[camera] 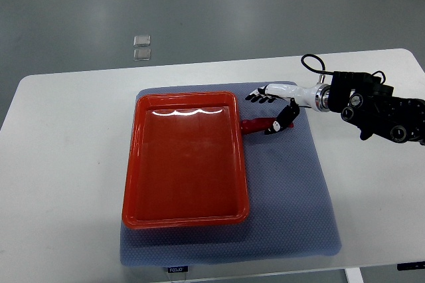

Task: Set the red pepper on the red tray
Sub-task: 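Close the right hand's fingers around the red pepper, then lift the red pepper up with the right hand, then carry the pepper over the red tray and open the right hand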

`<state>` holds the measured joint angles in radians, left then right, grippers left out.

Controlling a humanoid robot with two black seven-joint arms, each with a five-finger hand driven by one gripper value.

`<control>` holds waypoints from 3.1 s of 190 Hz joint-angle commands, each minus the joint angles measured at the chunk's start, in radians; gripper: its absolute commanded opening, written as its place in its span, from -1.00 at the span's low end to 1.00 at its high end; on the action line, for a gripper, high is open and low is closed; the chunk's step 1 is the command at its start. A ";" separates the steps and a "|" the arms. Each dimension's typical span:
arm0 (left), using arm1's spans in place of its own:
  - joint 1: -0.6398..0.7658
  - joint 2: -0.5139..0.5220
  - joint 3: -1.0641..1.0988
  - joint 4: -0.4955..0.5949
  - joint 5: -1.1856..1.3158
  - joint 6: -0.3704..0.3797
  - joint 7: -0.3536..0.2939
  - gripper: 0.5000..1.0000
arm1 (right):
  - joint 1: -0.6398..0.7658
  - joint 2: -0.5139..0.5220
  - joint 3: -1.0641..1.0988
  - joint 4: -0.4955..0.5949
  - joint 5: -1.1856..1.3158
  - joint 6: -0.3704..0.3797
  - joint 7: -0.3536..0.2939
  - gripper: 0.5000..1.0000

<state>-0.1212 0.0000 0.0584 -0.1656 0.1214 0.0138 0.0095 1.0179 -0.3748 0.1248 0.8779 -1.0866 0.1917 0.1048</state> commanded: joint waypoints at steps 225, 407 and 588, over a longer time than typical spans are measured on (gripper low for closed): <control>-0.002 0.000 -0.002 0.000 0.000 0.000 0.003 1.00 | 0.195 -0.216 0.019 0.151 -0.030 0.058 0.015 -1.00; -0.003 0.000 -0.002 0.000 0.000 0.000 0.003 1.00 | 0.159 0.369 -0.020 -0.017 -0.048 0.020 0.016 -1.00; -0.002 0.000 0.000 0.001 0.000 0.000 0.001 1.00 | 0.056 0.375 -0.013 -0.089 -0.119 -0.015 0.024 0.44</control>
<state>-0.1232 0.0000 0.0583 -0.1646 0.1213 0.0138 0.0113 1.0738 0.0000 0.1031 0.7892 -1.2124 0.1771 0.1289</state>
